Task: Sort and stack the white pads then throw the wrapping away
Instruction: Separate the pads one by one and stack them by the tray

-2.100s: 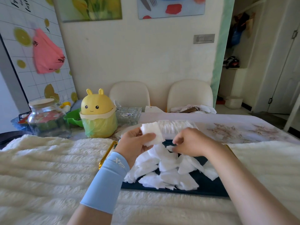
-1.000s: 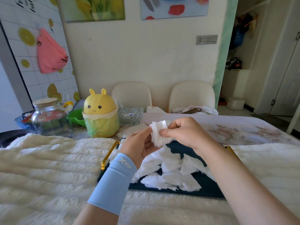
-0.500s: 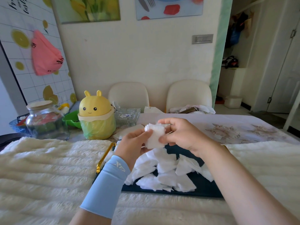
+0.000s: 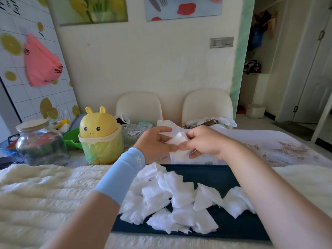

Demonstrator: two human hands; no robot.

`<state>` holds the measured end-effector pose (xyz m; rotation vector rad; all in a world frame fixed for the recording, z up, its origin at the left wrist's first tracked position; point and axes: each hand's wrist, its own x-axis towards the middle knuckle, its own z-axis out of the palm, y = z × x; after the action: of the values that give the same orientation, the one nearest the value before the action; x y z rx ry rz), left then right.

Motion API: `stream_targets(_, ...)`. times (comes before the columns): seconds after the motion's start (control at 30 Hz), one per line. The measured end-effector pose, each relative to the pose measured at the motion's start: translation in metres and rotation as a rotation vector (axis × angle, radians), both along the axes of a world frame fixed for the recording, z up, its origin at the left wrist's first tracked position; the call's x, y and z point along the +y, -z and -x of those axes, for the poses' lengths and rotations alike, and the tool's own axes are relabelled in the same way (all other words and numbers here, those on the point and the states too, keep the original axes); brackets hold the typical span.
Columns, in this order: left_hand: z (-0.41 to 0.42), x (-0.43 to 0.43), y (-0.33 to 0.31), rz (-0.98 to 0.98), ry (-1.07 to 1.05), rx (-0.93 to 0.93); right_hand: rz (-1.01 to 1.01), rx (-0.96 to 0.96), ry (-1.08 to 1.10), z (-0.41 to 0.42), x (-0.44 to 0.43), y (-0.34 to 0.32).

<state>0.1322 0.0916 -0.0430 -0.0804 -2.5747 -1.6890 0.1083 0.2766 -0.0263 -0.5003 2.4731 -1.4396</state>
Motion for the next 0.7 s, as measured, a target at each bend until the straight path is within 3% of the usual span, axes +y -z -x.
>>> stream_targets(0.13,0.043,-0.008,-0.004,0.190,-0.078,-0.017,-0.116,0.091,0.163,0.039,-0.009,-0.008)
stream_targets(0.3,0.080,-0.012,0.021,0.340,-0.139,-0.157,-0.377,0.030,0.125,0.074,-0.028,0.013)
stream_targets(0.43,0.091,-0.007,0.036,0.259,-0.089,-0.261,-0.519,0.041,0.107,0.085,-0.034,0.021)
stream_targets(0.57,0.096,-0.004,0.048,0.335,-0.051,-0.221,-0.810,0.071,0.097,0.085,-0.039,0.024)
stream_targets(0.7,0.093,-0.001,0.056,0.083,-0.112,-0.310,-1.044,0.082,0.131,0.084,-0.053,0.033)
